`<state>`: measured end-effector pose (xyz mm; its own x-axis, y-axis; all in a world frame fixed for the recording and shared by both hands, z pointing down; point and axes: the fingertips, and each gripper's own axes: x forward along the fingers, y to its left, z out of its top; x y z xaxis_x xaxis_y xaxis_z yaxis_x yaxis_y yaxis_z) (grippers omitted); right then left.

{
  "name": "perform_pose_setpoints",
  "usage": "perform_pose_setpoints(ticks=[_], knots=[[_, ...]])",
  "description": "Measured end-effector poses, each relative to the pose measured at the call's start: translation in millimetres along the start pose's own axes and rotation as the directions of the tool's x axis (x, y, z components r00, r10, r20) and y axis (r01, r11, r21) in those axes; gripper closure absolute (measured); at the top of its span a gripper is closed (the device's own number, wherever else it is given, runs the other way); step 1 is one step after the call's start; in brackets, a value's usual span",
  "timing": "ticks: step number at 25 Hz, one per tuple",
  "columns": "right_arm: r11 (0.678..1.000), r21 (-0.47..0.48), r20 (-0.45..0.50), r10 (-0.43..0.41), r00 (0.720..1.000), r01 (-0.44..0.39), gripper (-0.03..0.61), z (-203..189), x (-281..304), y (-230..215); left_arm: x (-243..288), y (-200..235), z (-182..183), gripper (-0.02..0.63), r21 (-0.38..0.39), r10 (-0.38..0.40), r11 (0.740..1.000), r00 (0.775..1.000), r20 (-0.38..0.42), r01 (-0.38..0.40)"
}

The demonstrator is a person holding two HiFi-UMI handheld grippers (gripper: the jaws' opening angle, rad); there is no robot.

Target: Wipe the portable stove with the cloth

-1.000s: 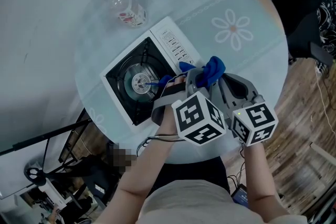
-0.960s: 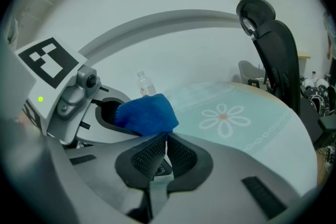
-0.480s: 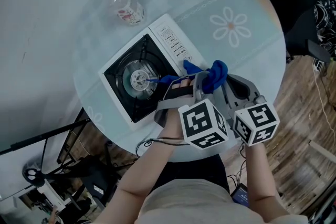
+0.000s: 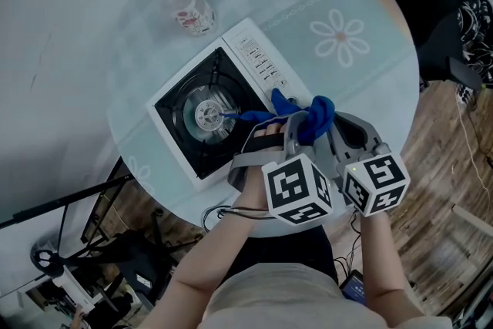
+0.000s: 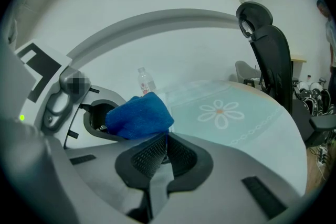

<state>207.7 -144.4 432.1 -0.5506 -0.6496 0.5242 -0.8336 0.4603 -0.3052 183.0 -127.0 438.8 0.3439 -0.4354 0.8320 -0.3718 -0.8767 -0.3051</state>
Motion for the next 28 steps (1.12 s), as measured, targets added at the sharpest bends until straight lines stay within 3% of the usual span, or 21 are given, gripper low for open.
perform_pose_setpoints(ticks=[28], knots=[[0.999, -0.039, -0.002, 0.004, 1.0, -0.004, 0.554, -0.9, 10.1, 53.9, -36.8, -15.0, -55.6, 0.523, -0.079, -0.001, 0.997, 0.999, 0.034, 0.004]])
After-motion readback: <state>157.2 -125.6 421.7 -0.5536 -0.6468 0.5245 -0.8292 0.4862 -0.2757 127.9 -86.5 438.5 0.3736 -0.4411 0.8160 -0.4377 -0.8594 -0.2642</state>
